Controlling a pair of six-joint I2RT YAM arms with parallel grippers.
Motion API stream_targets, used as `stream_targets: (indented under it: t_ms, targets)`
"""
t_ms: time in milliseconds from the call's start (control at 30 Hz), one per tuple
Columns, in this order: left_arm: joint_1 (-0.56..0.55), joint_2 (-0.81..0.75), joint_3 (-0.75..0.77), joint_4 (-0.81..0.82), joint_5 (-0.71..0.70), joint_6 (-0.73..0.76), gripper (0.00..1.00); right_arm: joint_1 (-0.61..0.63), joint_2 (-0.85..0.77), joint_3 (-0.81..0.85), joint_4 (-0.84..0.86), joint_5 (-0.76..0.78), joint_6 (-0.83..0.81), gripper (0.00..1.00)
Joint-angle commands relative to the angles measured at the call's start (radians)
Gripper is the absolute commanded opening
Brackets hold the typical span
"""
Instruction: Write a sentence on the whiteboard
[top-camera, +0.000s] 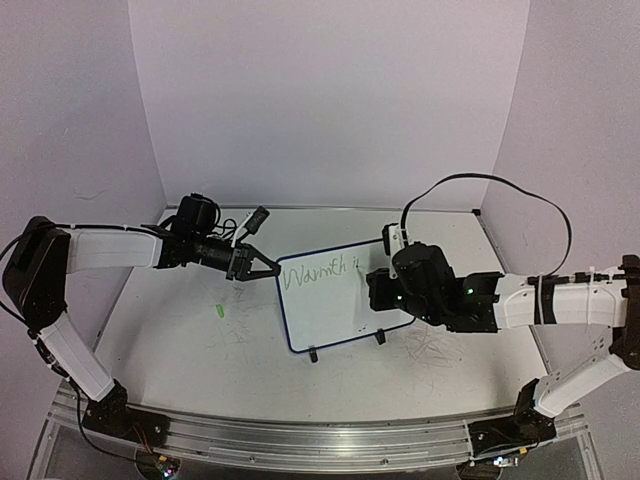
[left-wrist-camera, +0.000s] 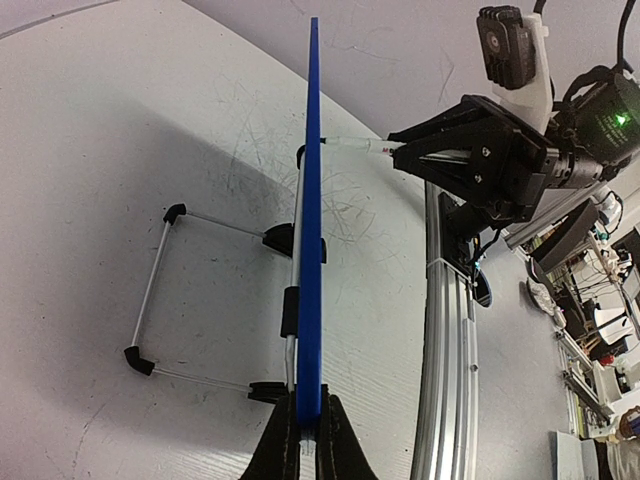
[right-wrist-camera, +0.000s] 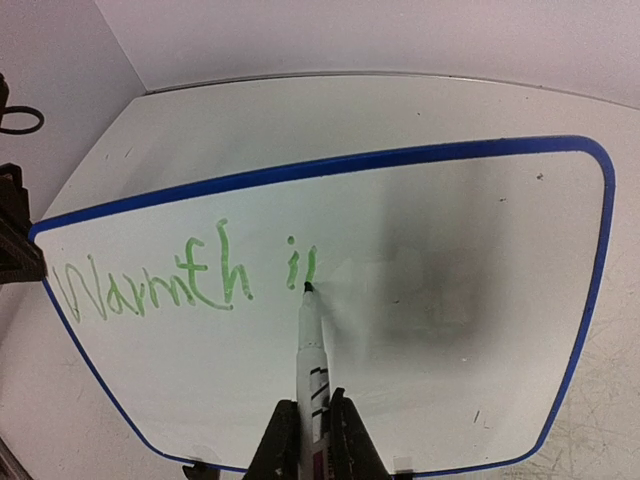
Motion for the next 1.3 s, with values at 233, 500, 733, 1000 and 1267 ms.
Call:
stream_targets:
  t_ms: [233,500,733,1000,1267]
  targets:
    - [-0.026,0.004,0.029,-0.047,0.010,0.018,0.00,0.004,-0.001,0.014,0.006,0.026,0.003,0.00]
    - [-0.026,0.004,0.029,-0.047,0.012,0.018,0.00,-0.002,0.001,0.029,0.040,0.036,-0.027,0.00]
    - [-0.026,0.004,0.030,-0.047,0.012,0.019,0.00,-0.020,0.001,0.035,0.052,0.042,-0.035,0.00]
    - [-0.026,0.007,0.031,-0.047,0.014,0.018,0.00,-0.032,-0.002,0.045,0.056,0.063,-0.042,0.00]
    - [-0.026,0.007,0.031,-0.047,0.015,0.018,0.00,-0.041,-0.008,0.052,0.057,0.074,-0.050,0.00]
